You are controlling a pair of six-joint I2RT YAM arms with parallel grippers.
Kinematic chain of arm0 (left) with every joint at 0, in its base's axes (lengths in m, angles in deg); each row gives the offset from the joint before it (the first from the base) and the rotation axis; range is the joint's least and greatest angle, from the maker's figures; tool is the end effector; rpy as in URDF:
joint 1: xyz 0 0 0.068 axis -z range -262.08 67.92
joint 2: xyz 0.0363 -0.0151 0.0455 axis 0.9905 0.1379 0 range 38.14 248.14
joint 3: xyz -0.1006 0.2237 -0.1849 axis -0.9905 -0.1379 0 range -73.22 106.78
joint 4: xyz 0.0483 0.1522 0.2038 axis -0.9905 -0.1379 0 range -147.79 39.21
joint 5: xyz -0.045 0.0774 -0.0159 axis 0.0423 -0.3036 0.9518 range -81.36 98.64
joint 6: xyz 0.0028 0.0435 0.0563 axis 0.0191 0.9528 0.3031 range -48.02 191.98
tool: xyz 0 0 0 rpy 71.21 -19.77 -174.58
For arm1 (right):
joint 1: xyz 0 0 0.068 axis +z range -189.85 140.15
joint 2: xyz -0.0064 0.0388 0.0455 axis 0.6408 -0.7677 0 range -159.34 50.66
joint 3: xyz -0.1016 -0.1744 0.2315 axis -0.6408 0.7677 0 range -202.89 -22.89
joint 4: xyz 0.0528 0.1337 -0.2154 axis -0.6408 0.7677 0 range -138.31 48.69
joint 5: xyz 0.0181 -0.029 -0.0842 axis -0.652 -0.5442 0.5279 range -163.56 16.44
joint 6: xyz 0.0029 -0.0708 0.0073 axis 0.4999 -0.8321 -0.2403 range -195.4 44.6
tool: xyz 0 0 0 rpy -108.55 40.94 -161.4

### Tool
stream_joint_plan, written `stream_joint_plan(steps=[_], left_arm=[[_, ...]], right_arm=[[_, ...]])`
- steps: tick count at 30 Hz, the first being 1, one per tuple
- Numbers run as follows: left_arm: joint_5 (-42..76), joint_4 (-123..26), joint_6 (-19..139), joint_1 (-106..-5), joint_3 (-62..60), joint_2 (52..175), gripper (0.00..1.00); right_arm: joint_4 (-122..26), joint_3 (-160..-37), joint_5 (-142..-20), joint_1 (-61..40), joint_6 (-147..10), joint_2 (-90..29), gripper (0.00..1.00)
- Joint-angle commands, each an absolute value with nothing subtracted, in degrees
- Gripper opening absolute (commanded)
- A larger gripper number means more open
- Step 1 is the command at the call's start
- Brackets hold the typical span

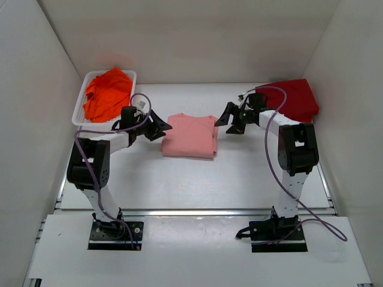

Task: Fold and stack the t-shirts
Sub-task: Fold the long partially folded tshirt into a neat square, then put the neatly folded tshirt into the corner of the board with the right arm

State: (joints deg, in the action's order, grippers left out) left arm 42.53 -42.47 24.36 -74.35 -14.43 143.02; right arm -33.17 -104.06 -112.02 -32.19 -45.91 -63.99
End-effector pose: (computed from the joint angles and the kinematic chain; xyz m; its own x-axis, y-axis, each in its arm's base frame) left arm 0.3969 -0.0868 0.1948 -0.8142 -0.5084 -0.2805 -0.0788 0.5754 -0.8141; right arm 0.4503 0.0974 0.2120 -0.8993 0.2680 -0.3456 -0.0794 0.6770 0.7317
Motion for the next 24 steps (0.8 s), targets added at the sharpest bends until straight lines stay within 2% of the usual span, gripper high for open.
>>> stream_joint_plan(steps=[1, 4, 6, 12, 13, 14, 15, 17, 18, 20, 23, 24], left_arm=[[45.99, -37.43, 24.44, -74.08, -20.64, 133.53, 0.66], [47.05, -36.64, 23.64, -74.87, -28.37, 127.99, 0.65], [46.88, -37.77, 23.29, -76.18, -31.01, 122.11, 0.64], [44.59, -40.85, 22.06, -75.75, -34.98, 112.07, 0.63], [45.20, -40.25, 21.01, -76.10, -35.51, 111.89, 0.64], [45.47, -39.89, 20.74, -76.53, -35.77, 111.19, 0.64], [45.99, -39.98, 20.22, -76.54, -36.12, 110.57, 0.64], [46.43, -40.06, 19.86, -77.33, -36.56, 108.90, 0.64], [46.09, -40.41, 19.77, -77.33, -36.65, 108.63, 0.64], [46.26, -41.20, 20.39, -77.68, -36.57, 107.58, 0.64], [45.82, -40.86, 20.30, -77.33, -38.23, 106.70, 0.64], [45.82, -39.90, 19.78, -76.90, -39.11, 106.78, 0.64]], right_arm=[[-33.97, -99.20, -111.70, -30.63, -50.27, -62.46, 0.80], [-40.54, -94.72, -114.60, -30.01, -45.45, -63.16, 0.95], [-43.64, -93.91, -115.14, -28.44, -42.73, -64.21, 1.00], [-44.37, -102.42, -116.28, -22.29, -38.05, -73.34, 0.98], [-43.31, -105.04, -115.93, -21.49, -38.31, -74.66, 0.93], [-40.69, -107.59, -115.40, -21.05, -37.97, -75.89, 0.81], [-38.58, -110.14, -116.70, -20.87, -38.31, -78.60, 0.75], [-35.23, -112.88, -120.13, -21.65, -38.49, -81.16, 0.01], [-34.17, -113.15, -119.54, -22.35, -39.79, -81.35, 0.00], [-22.63, -116.48, -112.88, -23.24, -46.96, -79.96, 0.00], [-8.98, -125.70, -87.61, -22.54, -60.44, -78.37, 0.00], [-7.72, -126.33, -84.93, -22.88, -65.07, -77.84, 0.00]])
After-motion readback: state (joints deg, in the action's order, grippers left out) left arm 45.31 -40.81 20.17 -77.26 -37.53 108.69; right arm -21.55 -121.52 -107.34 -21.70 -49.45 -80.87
